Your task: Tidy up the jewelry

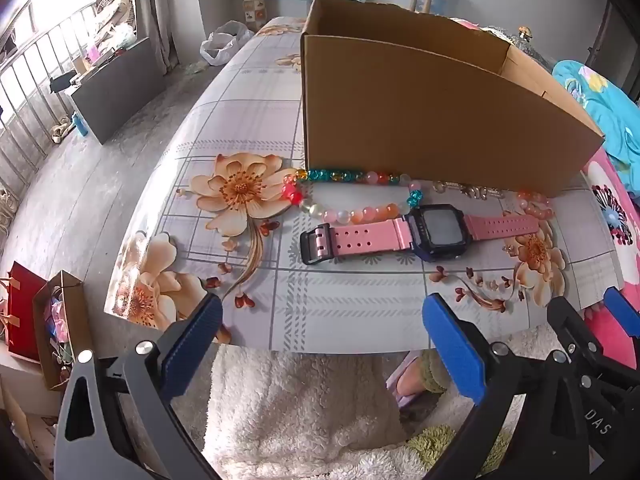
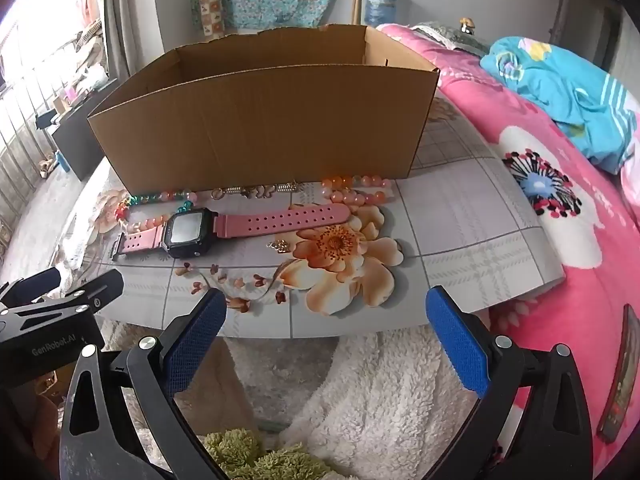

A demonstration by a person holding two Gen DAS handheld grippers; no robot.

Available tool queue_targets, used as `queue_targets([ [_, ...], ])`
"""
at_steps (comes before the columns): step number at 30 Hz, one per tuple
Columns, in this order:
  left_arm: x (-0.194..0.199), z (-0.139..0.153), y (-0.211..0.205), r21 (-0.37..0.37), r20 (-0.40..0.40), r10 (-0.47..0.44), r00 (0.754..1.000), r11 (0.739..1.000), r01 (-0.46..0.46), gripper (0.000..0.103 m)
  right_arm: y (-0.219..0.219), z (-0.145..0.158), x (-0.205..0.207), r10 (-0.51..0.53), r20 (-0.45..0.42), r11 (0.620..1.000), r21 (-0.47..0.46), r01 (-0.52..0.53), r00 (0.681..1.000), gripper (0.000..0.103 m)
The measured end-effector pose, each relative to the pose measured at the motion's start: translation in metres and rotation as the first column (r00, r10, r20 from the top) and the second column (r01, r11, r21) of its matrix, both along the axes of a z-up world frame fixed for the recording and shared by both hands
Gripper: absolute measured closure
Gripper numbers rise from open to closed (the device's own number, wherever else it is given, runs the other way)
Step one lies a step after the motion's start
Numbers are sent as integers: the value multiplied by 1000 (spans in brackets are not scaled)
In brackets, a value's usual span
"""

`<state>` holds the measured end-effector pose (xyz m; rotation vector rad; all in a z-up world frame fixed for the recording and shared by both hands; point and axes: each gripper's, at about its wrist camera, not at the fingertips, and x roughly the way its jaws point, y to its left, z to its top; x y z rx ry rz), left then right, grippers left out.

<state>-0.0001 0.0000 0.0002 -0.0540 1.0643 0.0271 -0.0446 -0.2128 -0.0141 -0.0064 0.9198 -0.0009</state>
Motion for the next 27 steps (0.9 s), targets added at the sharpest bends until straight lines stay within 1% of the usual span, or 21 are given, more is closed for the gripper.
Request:
queue_targets([
  [9,1,-3,-4,1,-9,-9,1000,1000,9,6,-4,-6,5,-2,-9,1000,2,2,1000,7],
  [14,0,-2,-5,8,-15,-13,1000,1000,13,6,2,1,9,-5,-6,1000,1,5,1000,7],
  [27,0,-5,-5,10,-17,-15,1000,1000,15,6,1,3,6,4,5,1000,3,-4,1000,7],
])
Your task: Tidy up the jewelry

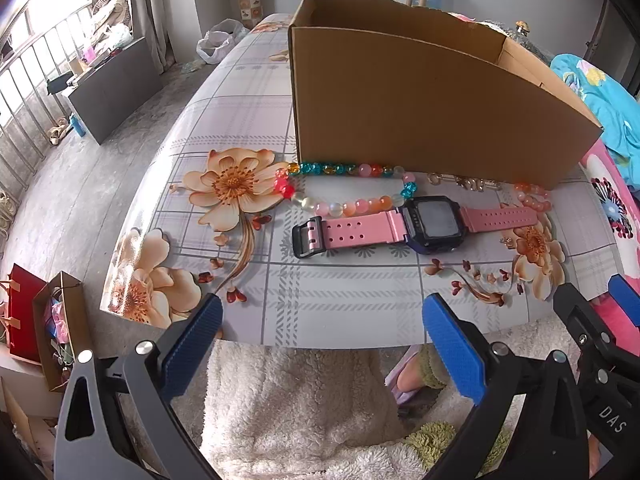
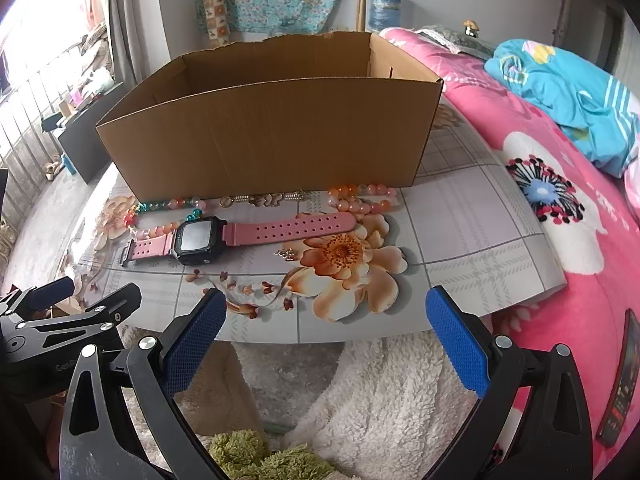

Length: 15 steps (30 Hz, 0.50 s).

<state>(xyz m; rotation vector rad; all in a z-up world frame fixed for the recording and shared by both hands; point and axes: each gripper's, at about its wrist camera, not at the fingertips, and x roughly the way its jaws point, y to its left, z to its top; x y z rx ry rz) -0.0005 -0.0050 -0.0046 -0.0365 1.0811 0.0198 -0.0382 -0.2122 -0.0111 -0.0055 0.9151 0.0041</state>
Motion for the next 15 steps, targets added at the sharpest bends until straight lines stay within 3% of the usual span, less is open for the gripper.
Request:
queue_targets([
  [15,0,-3,1,13,0,4,1000,1000,-4,6,0,0,1,15,-1,1000,14,-15,1000,7],
])
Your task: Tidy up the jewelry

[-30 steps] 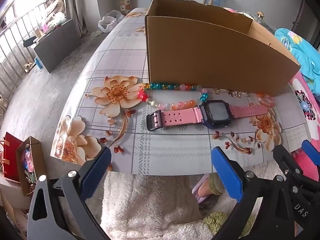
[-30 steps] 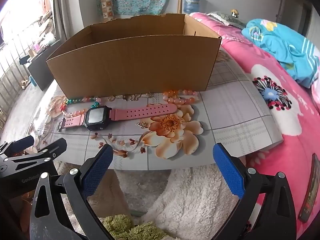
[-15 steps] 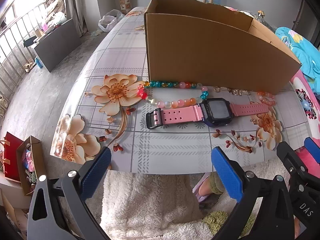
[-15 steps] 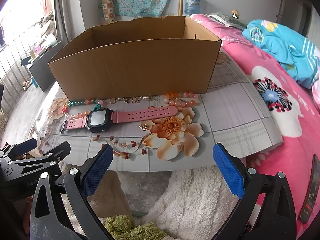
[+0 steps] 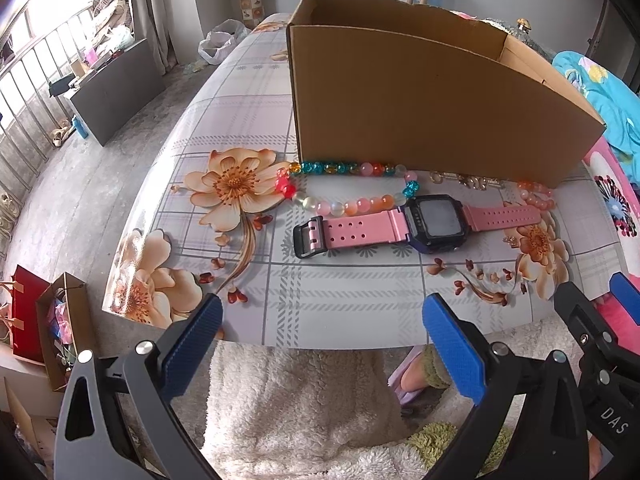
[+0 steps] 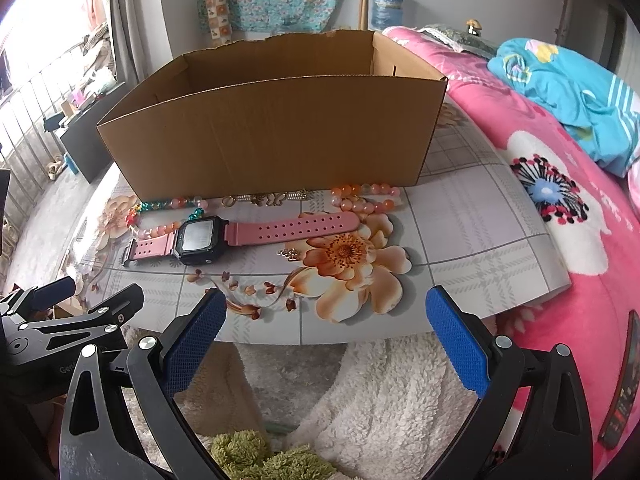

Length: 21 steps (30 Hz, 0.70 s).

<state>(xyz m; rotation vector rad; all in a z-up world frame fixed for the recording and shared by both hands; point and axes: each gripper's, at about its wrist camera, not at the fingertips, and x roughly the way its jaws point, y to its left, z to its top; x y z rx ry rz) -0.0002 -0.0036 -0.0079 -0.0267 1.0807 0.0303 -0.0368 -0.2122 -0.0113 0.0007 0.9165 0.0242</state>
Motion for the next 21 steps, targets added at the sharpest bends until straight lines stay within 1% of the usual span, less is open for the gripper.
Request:
queue_targets([
  [21,-1,3,-3,20,2,3,1000,1000,-3,6,1,-1,2,-8,2,1000,1,8,1000,7],
])
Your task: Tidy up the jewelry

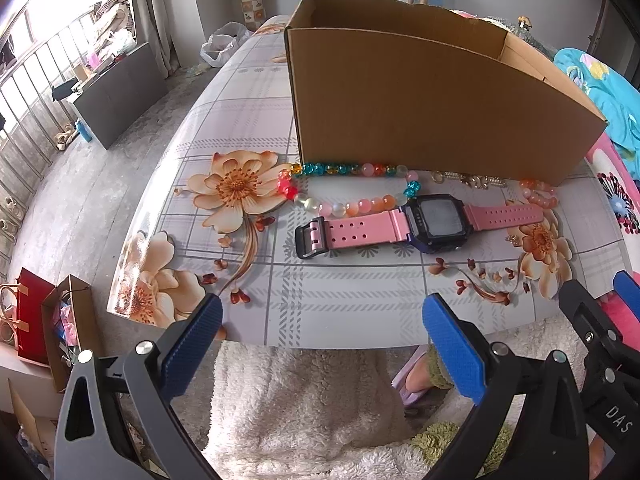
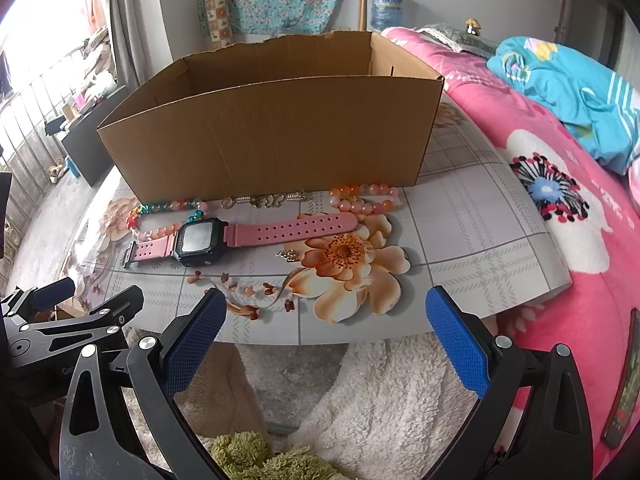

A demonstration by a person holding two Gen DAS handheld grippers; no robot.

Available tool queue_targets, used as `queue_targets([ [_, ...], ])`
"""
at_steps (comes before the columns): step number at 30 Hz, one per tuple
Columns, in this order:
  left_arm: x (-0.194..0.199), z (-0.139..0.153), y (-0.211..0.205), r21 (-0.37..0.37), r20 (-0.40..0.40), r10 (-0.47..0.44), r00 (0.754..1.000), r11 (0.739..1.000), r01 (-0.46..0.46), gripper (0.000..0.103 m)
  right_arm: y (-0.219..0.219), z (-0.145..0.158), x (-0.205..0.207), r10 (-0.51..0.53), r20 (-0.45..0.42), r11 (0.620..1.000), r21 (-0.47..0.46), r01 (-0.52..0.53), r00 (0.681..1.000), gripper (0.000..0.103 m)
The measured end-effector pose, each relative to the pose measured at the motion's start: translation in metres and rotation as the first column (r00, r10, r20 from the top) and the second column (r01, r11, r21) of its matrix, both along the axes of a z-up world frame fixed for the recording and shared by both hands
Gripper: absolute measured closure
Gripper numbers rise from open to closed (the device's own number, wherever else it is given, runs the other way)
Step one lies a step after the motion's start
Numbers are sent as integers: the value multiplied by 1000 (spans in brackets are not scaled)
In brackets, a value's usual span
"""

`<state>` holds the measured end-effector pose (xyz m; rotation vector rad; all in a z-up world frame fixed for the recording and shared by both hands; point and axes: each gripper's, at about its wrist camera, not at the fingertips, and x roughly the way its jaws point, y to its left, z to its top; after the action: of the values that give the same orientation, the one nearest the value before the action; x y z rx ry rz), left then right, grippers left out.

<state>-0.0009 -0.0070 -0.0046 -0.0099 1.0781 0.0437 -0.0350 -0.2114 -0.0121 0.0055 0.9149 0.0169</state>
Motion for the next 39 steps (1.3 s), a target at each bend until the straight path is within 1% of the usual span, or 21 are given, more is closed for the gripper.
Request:
queue_targets([
  [9,-1,1,0,-2,2,-10,1000,1000,10,6,-3,2,-4,-13,11,1000,-10,13,1000,7],
  [13,1,2,1,11,6,-20,1000,1000,20,6,-4,1,-6,-17,17,1000,-7,17,1000,7],
  [19,7,9,3,11,26,-20,999,1000,19,6,-7,-1,-7,-17,21,1000,9,17,1000,7],
  [24,11,15,9,-4,76,-37,996,999,38,6,-11,0,-5,-14,45,1000,16,13,999,7],
  [28,13,19,15,-68,121,-65,990,995,74,6,-12,1,-2,-6,80,1000,25,4,997,7],
  [30,13,22,20,-105,156,-71,985,991,88,6,-12,1,-1,7,97,1000,27,-9,995,7],
  [34,15,28,31,-170,206,-103,973,976,139,6,-9,5,3,65,149,997,26,-70,987,7],
  [36,18,31,38,-203,220,-106,970,967,152,6,-7,11,6,127,179,991,27,-134,976,7],
  [39,23,31,47,-250,228,-99,969,956,156,6,2,19,15,261,205,963,15,-270,943,7],
])
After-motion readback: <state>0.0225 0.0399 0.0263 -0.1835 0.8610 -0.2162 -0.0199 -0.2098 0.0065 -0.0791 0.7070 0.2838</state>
